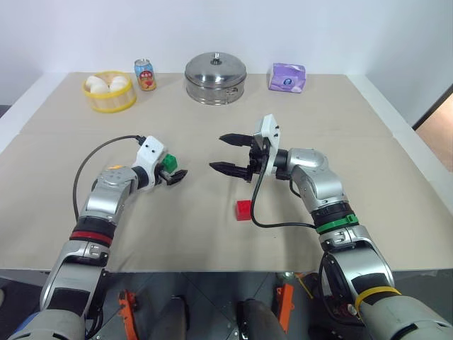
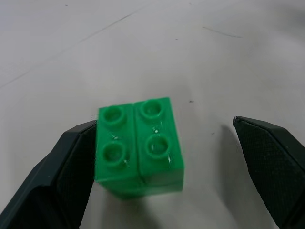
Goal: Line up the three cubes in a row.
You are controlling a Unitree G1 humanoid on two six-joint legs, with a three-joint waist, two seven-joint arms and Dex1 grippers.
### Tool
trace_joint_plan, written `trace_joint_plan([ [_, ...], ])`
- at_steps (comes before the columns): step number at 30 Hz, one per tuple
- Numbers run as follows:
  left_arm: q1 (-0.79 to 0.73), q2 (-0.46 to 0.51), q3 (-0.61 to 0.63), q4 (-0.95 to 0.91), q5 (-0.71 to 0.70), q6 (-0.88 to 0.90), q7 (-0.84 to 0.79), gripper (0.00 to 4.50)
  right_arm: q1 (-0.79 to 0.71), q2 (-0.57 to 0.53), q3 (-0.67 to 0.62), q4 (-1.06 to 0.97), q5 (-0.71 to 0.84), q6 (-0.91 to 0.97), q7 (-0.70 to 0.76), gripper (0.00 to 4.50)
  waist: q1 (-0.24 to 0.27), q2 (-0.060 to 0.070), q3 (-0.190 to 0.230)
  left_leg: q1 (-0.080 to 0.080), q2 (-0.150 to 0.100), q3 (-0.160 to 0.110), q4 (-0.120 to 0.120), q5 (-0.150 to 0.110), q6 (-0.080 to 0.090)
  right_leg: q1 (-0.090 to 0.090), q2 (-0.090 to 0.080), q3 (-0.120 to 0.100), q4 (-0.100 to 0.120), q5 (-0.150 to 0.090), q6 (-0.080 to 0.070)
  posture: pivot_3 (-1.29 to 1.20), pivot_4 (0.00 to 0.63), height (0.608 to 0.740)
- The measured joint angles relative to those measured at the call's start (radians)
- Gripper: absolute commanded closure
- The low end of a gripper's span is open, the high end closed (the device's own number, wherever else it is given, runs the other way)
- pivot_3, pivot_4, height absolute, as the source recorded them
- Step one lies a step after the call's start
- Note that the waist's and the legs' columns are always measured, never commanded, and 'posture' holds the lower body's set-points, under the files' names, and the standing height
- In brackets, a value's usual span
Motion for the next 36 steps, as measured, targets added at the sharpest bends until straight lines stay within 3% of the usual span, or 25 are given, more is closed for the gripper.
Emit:
trace_joint_plan([
  [2,-0.008,0.000,0.000,0.020,0.006,0.000,0.001,0.00,0.000,0.000,0.000,0.000,-0.003,0.000,-0.002,0.06,0.000,0.000,0.000,0.000,0.000,0.000,0.000,0.000,0.000,0.000,0.000,0.000,0.000,0.000,0.000,0.00,0.150,0.739],
  [5,-0.020,-0.003,0.000,0.041,0.007,-0.001,0.006,0.69,0.000,0.000,-0.001,0.000,-0.005,0.000,-0.003,0.00,0.000,0.000,0.000,0.000,0.000,0.000,0.000,0.000,0.000,0.000,0.000,0.000,0.000,0.000,0.000,0.00,0.150,0.739],
  [12,-0.035,-0.009,0.000,0.067,0.007,-0.001,0.007,3.14,0.010,0.000,-0.005,-0.001,-0.005,0.000,-0.003,0.00,0.000,0.000,0.000,0.000,0.000,0.000,0.000,0.000,0.000,0.000,0.000,0.000,0.000,0.000,0.000,0.00,0.150,0.739],
  [17,-0.015,-0.002,-0.002,0.035,0.000,-0.025,-0.060,3.13,0.036,-0.016,-0.005,-0.037,-0.003,0.010,0.011,0.00,0.000,0.000,0.000,0.000,0.000,0.000,0.000,0.000,0.000,0.000,0.000,0.000,0.000,0.000,0.001,0.00,0.150,0.739],
  [21,0.132,0.040,-0.023,-0.248,-0.132,-0.065,-0.359,3.13,0.109,-0.097,-0.010,-0.155,0.034,0.076,0.069,0.00,0.001,0.000,0.000,-0.001,0.000,0.000,-0.002,-0.001,-0.001,0.000,-0.001,0.000,0.000,0.000,-0.002,0.00,0.150,0.739],
  [25,0.167,0.076,-0.058,-0.376,-0.176,-0.065,-0.490,3.13,0.161,-0.173,-0.010,-0.293,0.084,0.144,0.139,0.00,0.002,0.000,0.000,0.001,0.000,0.000,-0.001,-0.001,-0.001,0.000,0.000,0.000,0.000,-0.002,-0.002,0.00,0.150,0.739],
  [30,0.210,0.096,-0.121,-0.419,-0.157,-0.065,-0.553,3.13,0.242,-0.271,-0.008,-0.378,0.103,0.181,0.216,0.00,0.002,0.000,0.000,0.000,0.000,0.001,0.002,-0.001,-0.001,0.001,-0.001,0.001,0.000,-0.005,-0.008,0.00,0.150,0.739],
  [36,0.224,0.095,-0.164,-0.457,-0.147,-0.057,-0.566,3.13,0.260,-0.300,-0.009,-0.400,0.109,0.184,0.237,0.00,0.001,0.000,0.000,0.000,0.000,0.001,0.004,0.000,-0.001,0.001,-0.001,0.001,0.000,-0.005,-0.008,0.00,0.150,0.739],
])
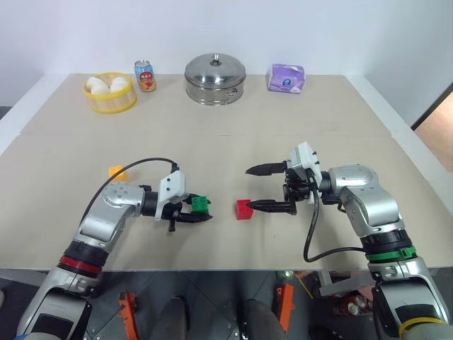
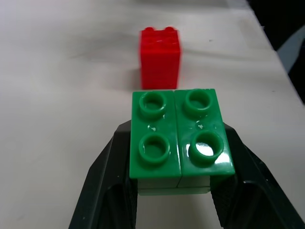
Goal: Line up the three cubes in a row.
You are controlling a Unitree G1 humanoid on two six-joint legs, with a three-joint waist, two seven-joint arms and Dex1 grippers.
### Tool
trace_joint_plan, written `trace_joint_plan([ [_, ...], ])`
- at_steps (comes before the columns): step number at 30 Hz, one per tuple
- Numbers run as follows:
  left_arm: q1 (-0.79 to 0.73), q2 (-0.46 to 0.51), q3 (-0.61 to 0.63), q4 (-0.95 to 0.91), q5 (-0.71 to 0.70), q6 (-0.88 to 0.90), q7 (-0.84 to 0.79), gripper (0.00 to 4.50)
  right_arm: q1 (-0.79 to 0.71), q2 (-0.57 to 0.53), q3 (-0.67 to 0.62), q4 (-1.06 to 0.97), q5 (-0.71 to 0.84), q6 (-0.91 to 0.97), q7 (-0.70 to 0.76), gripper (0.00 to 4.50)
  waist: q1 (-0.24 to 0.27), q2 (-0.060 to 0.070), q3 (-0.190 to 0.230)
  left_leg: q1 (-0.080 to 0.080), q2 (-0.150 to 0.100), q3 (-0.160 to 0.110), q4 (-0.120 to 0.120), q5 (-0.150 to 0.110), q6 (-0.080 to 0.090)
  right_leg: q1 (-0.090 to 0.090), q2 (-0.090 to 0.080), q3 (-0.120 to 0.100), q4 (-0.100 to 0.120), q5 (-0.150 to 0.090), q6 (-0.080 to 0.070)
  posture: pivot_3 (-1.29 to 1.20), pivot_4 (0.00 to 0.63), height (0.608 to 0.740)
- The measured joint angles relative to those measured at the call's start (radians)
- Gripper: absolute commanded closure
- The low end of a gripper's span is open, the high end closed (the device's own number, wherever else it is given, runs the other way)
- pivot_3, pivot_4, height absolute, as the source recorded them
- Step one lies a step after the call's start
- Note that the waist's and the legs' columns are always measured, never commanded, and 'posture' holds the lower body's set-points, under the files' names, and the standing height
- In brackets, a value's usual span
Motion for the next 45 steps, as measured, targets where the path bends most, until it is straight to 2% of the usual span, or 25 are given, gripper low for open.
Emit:
trace_joint_plan([
  [9,-0.012,-0.034,-0.044,0.080,0.061,-0.038,-0.005,3.13,0.014,-0.003,-0.001,-0.013,0.002,0.002,-0.019,0.00,0.002,0.000,0.000,0.000,0.000,0.000,0.000,0.000,0.000,0.000,0.000,0.000,0.000,0.000,0.001,0.00,0.150,0.739],
  [17,-0.102,-0.082,-0.050,0.197,0.101,-0.098,-0.018,3.13,0.031,-0.012,-0.002,-0.029,0.002,0.003,-0.041,0.00,0.002,0.000,0.000,-0.001,0.000,0.000,0.001,0.000,0.000,0.000,0.000,0.000,0.000,0.000,0.001,0.00,0.150,0.739],
  [41,-0.114,-0.104,-0.077,0.245,0.106,-0.119,-0.063,3.13,0.071,-0.030,-0.022,-0.085,0.012,0.022,-0.078,0.00,0.002,0.000,0.000,0.000,0.000,0.000,0.002,0.000,0.001,0.001,0.000,0.000,0.000,0.001,0.001,0.00,0.150,0.739],
  [42,-0.114,-0.104,-0.077,0.248,0.106,-0.119,-0.062,2.06,0.071,-0.033,-0.024,-0.088,0.014,0.024,-0.078,0.00,0.002,0.000,0.000,0.000,0.000,0.000,0.002,0.000,0.001,0.001,0.000,0.000,0.000,0.001,0.001,0.00,0.150,0.739],
  [45,-0.116,-0.105,-0.078,0.255,0.107,-0.119,-0.064,1.11,0.071,-0.037,-0.026,-0.091,0.015,0.025,-0.078,0.00,0.002,0.000,0.000,0.000,0.000,0.000,0.003,0.000,0.001,0.001,0.000,0.000,0.000,0.001,0.001,0.00,0.150,0.739],
])
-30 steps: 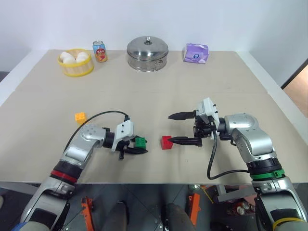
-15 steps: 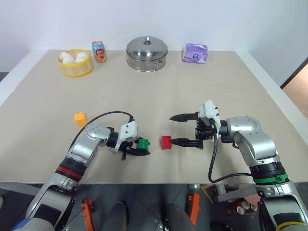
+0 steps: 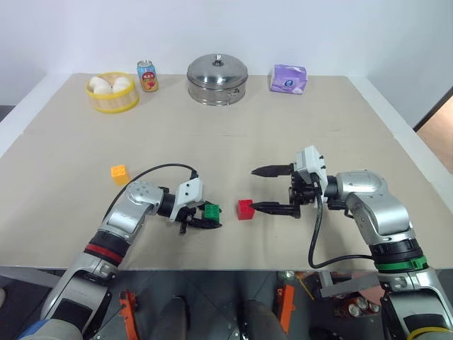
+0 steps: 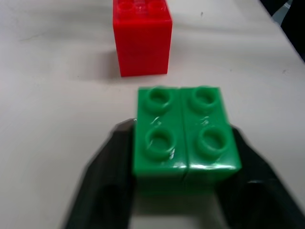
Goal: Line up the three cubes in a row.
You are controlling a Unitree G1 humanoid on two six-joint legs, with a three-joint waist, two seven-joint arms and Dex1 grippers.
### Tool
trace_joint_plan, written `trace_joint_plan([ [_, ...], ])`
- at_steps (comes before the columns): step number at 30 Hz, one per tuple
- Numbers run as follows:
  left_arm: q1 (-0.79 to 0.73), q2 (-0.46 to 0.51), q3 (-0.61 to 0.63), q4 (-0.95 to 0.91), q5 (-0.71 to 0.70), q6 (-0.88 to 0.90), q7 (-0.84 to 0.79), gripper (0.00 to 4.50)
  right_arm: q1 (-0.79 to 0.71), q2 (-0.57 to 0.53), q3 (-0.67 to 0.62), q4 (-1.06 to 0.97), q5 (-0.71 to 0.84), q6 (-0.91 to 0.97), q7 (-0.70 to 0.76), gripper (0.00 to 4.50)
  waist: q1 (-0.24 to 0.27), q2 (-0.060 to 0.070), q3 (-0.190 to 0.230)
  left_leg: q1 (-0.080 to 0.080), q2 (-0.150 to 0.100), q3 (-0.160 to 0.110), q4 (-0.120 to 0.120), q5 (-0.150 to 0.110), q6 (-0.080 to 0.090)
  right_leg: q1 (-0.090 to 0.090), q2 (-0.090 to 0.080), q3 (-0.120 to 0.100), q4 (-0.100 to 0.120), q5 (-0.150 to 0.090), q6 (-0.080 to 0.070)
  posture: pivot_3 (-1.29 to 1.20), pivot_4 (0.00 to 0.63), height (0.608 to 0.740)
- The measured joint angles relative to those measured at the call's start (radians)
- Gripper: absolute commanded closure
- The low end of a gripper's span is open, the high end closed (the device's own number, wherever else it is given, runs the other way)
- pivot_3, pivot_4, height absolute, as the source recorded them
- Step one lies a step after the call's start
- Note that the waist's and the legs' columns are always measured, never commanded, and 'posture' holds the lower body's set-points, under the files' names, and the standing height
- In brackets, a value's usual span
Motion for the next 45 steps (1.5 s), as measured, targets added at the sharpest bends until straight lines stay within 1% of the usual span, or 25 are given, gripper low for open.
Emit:
trace_joint_plan([
  [3,-0.001,0.000,0.000,0.001,-0.001,0.000,-0.001,0.04,0.000,-0.002,0.000,0.000,0.002,0.001,0.001,0.00,0.000,0.000,0.000,0.000,0.000,0.000,0.000,0.000,0.000,0.000,0.000,0.000,0.000,0.000,0.000,0.00,0.150,0.739],
  [11,-0.004,0.002,0.001,-0.001,-0.004,0.001,0.005,0.01,-0.001,-0.002,0.000,0.000,0.005,0.001,0.012,0.00,0.000,0.000,0.000,0.000,0.000,0.000,0.000,0.000,0.000,0.000,0.000,0.000,0.000,0.000,0.000,0.00,0.150,0.739],
  [14,-0.003,0.022,0.022,-0.047,-0.033,0.046,0.002,0.01,-0.007,-0.007,0.000,0.000,0.009,0.007,0.023,0.00,0.000,0.000,0.000,0.000,0.000,0.000,0.000,0.000,0.000,-0.001,0.000,0.000,0.000,0.000,0.000,0.00,0.150,0.739],
  [16,0.004,0.045,0.076,-0.129,-0.099,0.124,0.007,0.01,-0.012,-0.011,-0.003,0.000,0.031,0.023,0.038,0.00,-0.001,0.000,0.000,-0.001,0.000,0.000,-0.001,0.000,0.000,-0.001,0.000,0.000,0.000,0.000,0.000,0.00,0.150,0.739],
  [20,0.036,0.129,0.215,-0.339,-0.253,0.320,0.043,0.01,-0.032,-0.019,-0.027,-0.016,0.095,0.073,0.066,0.00,-0.006,0.000,0.000,0.000,0.001,0.000,-0.002,0.000,0.000,-0.001,0.000,0.000,0.000,0.000,0.001,0.00,0.150,0.739],
  [23,0.087,0.186,0.318,-0.492,-0.379,0.478,0.101,0.01,-0.064,-0.020,-0.044,-0.027,0.135,0.100,0.088,0.00,-0.008,0.000,0.000,0.001,0.001,-0.001,-0.002,0.000,0.001,0.000,0.000,0.000,0.000,-0.001,0.001,0.00,0.150,0.739],
  [26,0.118,0.206,0.423,-0.581,-0.455,0.572,0.207,0.01,-0.114,0.015,-0.039,-0.017,0.140,0.097,0.092,0.00,-0.009,0.000,0.000,0.001,0.001,-0.001,-0.001,0.000,0.001,0.000,0.000,0.000,0.000,-0.001,0.000,0.00,0.150,0.739],
  [27,0.130,0.204,0.467,-0.606,-0.459,0.587,0.277,0.01,-0.140,0.043,-0.035,0.002,0.133,0.087,0.084,0.00,-0.009,-0.001,0.000,0.001,0.001,-0.001,-0.001,0.000,0.001,0.000,0.000,0.000,0.000,-0.001,0.000,0.00,0.150,0.739],
  [29,0.151,0.177,0.527,-0.627,-0.407,0.589,0.449,0.01,-0.182,0.096,-0.023,0.048,0.106,0.062,0.056,0.00,-0.011,-0.001,0.000,0.002,0.001,0.000,-0.001,0.000,0.001,0.001,0.000,0.000,0.000,0.001,0.000,0.00,0.150,0.739],
  [30,0.159,0.161,0.542,-0.629,-0.384,0.589,0.507,0.01,-0.192,0.109,-0.015,0.060,0.099,0.055,0.047,0.00,-0.011,-0.001,0.000,0.002,0.001,0.000,0.000,0.000,0.001,0.001,0.000,0.000,0.000,0.001,0.000,0.00,0.150,0.739],
  [31,0.185,0.096,0.573,-0.647,-0.298,0.585,0.690,0.01,-0.212,0.150,0.000,0.096,0.071,0.033,0.022,0.00,-0.011,-0.001,0.000,0.002,0.001,0.000,0.000,0.000,0.001,0.002,0.000,0.001,0.000,0.002,0.002,0.00,0.150,0.739],
  [32,0.190,0.081,0.577,-0.647,-0.283,0.584,0.722,0.01,-0.213,0.158,0.001,0.102,0.066,0.029,0.016,0.00,-0.011,-0.001,0.000,0.002,0.000,0.000,0.000,0.001,0.001,0.002,0.000,0.001,0.000,0.002,0.003,0.00,0.150,0.739],
  [34,0.233,-0.042,0.611,-0.686,-0.194,0.589,0.954,0.01,-0.232,0.195,0.012,0.159,0.032,0.000,-0.010,0.00,-0.010,-0.001,0.001,0.001,-0.001,0.000,0.000,0.001,0.000,0.001,0.000,0.002,0.000,0.005,0.008,0.00,0.150,0.739],
  [35,0.234,-0.044,0.612,-0.687,-0.193,0.589,0.957,0.01,-0.232,0.196,0.012,0.160,0.032,0.000,-0.010,0.00,-0.010,-0.001,0.001,0.001,-0.001,0.000,0.000,0.001,0.000,0.001,0.000,0.002,0.000,0.005,0.008,0.00,0.150,0.739],
  [36,0.264,-0.110,0.615,-0.706,-0.134,0.594,1.106,0.01,-0.246,0.216,0.029,0.196,0.010,-0.020,-0.023,0.00,-0.001,-0.005,0.003,-0.001,-0.001,-0.001,0.000,0.001,0.000,0.000,0.001,0.001,0.000,0.006,0.009,0.00,0.150,0.739],
  [40,0.308,-0.234,0.612,-0.731,-0.028,0.567,1.306,0.01,-0.265,0.247,0.038,0.247,-0.014,-0.057,-0.022,0.00,0.002,-0.005,0.003,0.000,-0.001,-0.001,-0.001,0.001,0.000,0.000,0.000,0.001,0.000,0.006,0.009,0.00,0.150,0.739],
  [42,0.324,-0.273,0.591,-0.713,0.011,0.544,1.364,0.01,-0.274,0.253,0.039,0.262,-0.021,-0.070,-0.017,0.00,0.002,-0.006,0.003,0.000,-0.001,-0.001,-0.001,0.001,0.000,0.000,0.000,0.001,0.000,0.006,0.008,0.00,0.150,0.739],
  [45,0.324,-0.301,0.579,-0.659,0.038,0.512,1.407,0.01,-0.278,0.258,0.039,0.271,-0.025,-0.082,-0.008,0.00,0.002,-0.006,0.003,0.000,-0.001,-0.001,0.000,0.001,0.000,0.000,0.001,0.001,0.000,0.005,0.004,0.00,0.150,0.739],
])
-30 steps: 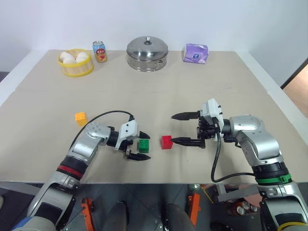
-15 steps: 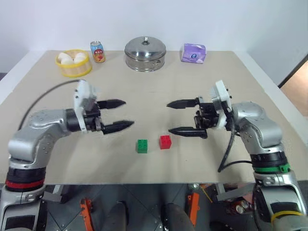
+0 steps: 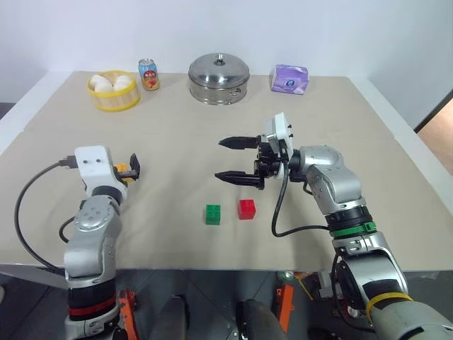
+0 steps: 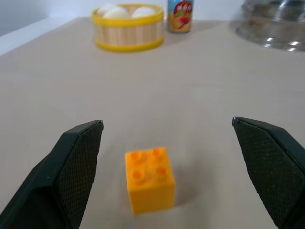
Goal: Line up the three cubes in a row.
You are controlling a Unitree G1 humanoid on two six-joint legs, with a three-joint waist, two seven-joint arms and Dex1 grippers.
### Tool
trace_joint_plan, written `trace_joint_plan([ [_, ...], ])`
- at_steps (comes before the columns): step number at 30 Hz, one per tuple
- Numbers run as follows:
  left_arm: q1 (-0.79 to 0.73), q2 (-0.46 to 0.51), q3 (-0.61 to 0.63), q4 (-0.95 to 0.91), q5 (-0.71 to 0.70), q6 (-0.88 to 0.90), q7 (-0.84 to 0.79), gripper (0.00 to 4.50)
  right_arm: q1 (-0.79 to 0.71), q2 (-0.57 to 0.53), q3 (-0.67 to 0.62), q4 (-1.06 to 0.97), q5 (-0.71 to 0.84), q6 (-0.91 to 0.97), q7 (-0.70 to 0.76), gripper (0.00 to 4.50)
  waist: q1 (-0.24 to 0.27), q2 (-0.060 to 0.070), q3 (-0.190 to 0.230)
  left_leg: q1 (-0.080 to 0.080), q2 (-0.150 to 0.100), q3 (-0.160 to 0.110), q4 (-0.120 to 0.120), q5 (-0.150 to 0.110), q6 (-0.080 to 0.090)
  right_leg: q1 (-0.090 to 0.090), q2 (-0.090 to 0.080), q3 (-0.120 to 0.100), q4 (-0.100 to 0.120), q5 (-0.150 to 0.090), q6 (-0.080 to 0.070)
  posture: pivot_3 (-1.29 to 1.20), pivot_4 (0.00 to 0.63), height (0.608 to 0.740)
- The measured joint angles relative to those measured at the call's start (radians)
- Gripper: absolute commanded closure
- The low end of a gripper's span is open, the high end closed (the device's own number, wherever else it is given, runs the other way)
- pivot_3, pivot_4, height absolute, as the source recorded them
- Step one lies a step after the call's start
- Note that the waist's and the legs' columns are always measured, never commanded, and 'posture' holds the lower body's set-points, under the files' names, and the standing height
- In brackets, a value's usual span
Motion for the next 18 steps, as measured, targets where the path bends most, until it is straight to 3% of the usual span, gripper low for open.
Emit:
trace_joint_plan([
  [9,-0.031,-0.007,-0.002,0.239,0.027,-0.097,0.036,0.01,0.000,0.005,0.000,0.006,-0.010,-0.009,-0.002,0.00,0.000,0.000,0.000,0.000,0.000,0.000,0.000,0.000,0.000,0.000,0.000,0.000,0.000,0.001,0.002,0.00,0.150,0.739],
  [16,-0.057,-0.007,-0.035,0.326,0.029,-0.160,0.019,0.01,0.000,0.005,-0.003,0.006,-0.009,-0.011,-0.003,0.00,0.000,0.000,0.000,0.000,0.000,0.000,0.000,0.000,0.000,0.000,0.000,0.000,0.000,0.002,0.003,0.00,0.150,0.739],
  [18,-0.063,-0.007,-0.038,0.338,0.029,-0.168,0.020,0.79,0.000,0.005,-0.004,0.006,-0.009,-0.011,-0.004,0.00,0.000,0.000,0.000,0.000,0.000,0.000,0.000,0.000,0.000,0.000,0.000,0.000,0.000,0.002,0.003,0.00,0.150,0.739],
])
